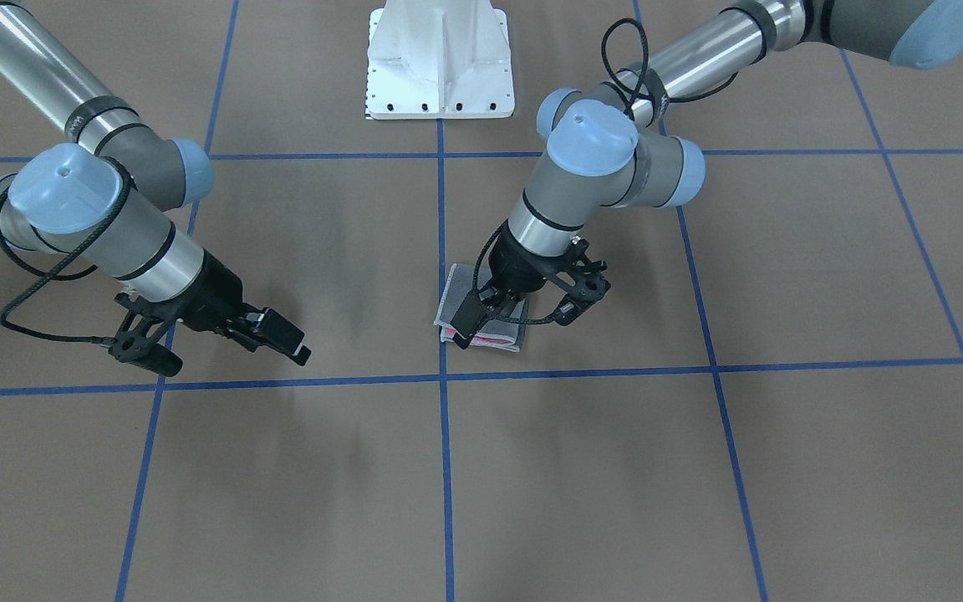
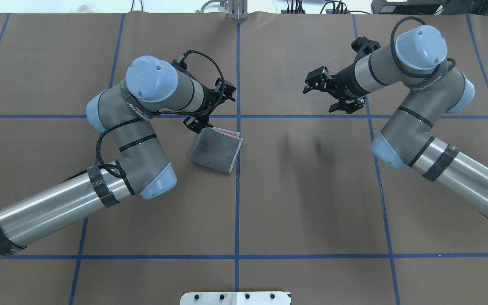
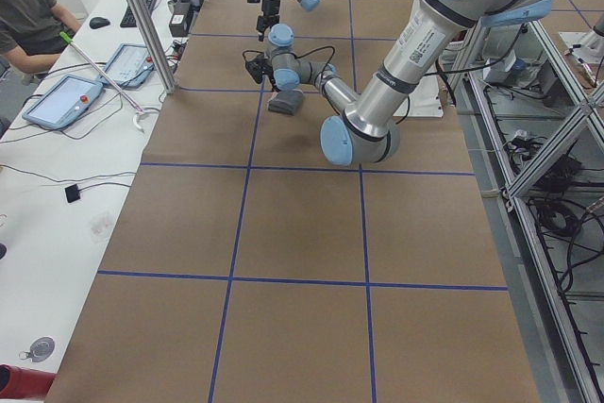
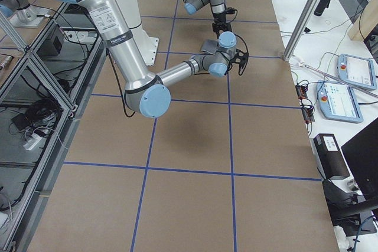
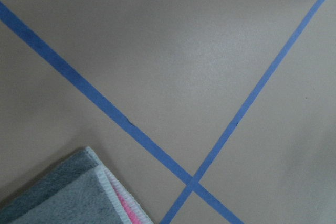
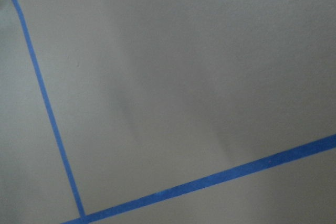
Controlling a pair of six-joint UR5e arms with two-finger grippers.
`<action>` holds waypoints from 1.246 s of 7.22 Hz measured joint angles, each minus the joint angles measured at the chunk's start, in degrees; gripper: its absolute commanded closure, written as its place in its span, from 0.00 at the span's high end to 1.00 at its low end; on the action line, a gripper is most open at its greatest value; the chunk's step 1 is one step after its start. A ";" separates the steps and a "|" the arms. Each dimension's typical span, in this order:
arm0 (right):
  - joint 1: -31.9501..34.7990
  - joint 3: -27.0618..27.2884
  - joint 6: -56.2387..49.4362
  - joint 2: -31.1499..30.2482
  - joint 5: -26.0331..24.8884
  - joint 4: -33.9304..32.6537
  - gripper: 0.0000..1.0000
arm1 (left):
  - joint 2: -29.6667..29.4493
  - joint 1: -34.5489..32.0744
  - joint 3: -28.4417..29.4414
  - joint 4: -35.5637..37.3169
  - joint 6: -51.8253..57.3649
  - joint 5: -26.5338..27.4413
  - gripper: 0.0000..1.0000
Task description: Fold towel twice with both arms
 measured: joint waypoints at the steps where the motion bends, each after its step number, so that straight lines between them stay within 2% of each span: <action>1: 0.68 -0.02 -0.78 -0.50 0.18 -0.05 1.00 | -1.02 0.48 2.21 -0.69 0.03 0.12 1.00; 9: 0.93 -0.57 -1.41 -1.39 -0.12 0.03 1.00 | 0.58 -0.40 3.83 -0.53 3.87 0.21 1.00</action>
